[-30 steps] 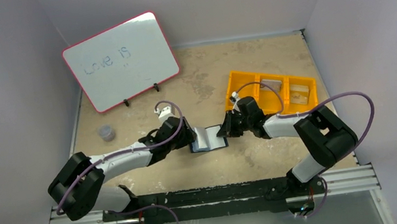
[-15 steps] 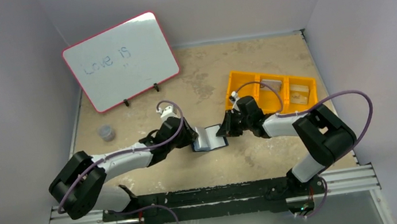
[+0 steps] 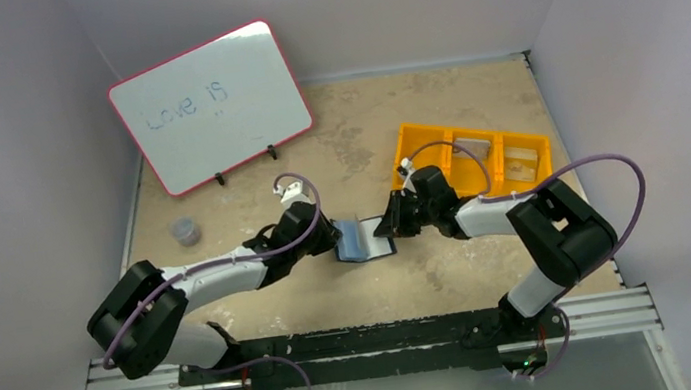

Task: Take the credit cards out of the card holder
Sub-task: Remove the credit card from the card holder.

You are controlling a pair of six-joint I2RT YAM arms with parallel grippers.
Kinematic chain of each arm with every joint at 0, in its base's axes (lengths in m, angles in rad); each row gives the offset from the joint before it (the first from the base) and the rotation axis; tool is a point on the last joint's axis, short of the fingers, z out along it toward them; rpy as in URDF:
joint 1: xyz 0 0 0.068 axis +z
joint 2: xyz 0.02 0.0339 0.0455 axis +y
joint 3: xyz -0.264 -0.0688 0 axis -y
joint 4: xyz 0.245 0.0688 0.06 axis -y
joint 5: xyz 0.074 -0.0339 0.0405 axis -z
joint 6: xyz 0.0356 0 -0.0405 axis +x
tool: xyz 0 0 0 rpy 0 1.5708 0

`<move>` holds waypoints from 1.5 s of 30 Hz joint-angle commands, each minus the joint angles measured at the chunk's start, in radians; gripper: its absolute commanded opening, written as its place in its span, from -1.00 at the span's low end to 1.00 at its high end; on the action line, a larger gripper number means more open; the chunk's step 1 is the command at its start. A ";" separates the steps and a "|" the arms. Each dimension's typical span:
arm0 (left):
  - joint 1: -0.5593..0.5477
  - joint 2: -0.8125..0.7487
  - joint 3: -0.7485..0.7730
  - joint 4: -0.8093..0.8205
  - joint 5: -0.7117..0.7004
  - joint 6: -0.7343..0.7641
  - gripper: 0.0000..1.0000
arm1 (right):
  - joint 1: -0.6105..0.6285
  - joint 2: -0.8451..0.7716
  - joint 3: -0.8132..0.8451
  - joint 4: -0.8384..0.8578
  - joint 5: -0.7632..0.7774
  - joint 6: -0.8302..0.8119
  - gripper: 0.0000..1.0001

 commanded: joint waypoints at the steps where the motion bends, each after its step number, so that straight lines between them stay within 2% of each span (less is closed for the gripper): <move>1: -0.001 0.052 0.063 -0.032 0.011 0.028 -0.88 | 0.004 -0.019 0.020 0.013 0.000 -0.019 -0.49; 3: -0.002 0.045 0.069 -0.049 -0.006 0.030 -1.00 | 0.005 -0.063 0.027 0.007 0.001 -0.019 -0.31; 9: -0.002 0.015 0.070 -0.059 -0.029 0.030 -1.00 | 0.008 -0.198 0.116 -0.144 0.074 -0.042 -0.15; 13: -0.002 0.005 0.075 -0.065 -0.031 0.030 -1.00 | 0.024 -0.300 0.141 -0.148 0.085 -0.052 0.09; 17: -0.001 -0.001 0.084 -0.057 -0.028 0.024 -1.00 | 0.073 -0.240 0.228 -0.225 0.128 -0.088 0.15; 21: -0.002 -0.006 0.089 -0.059 -0.025 0.021 -1.00 | 0.160 -0.128 0.319 -0.340 0.288 -0.099 0.18; 25: -0.002 -0.023 0.085 -0.069 -0.025 0.018 -1.00 | 0.182 -0.071 0.319 -0.326 0.316 -0.094 0.18; 33: -0.001 -0.029 0.084 -0.064 -0.019 0.021 -1.00 | 0.201 0.012 0.283 -0.240 0.217 -0.114 0.21; 37: -0.002 -0.006 0.102 -0.095 -0.003 0.037 -1.00 | 0.201 0.087 0.316 -0.254 0.193 -0.132 0.18; 42: -0.002 -0.035 0.100 -0.126 -0.023 0.043 -1.00 | 0.201 0.090 0.305 -0.281 0.249 -0.109 -0.05; 45: -0.002 -0.047 0.101 -0.150 -0.046 0.046 -0.86 | 0.201 0.068 0.289 -0.299 0.259 -0.090 -0.24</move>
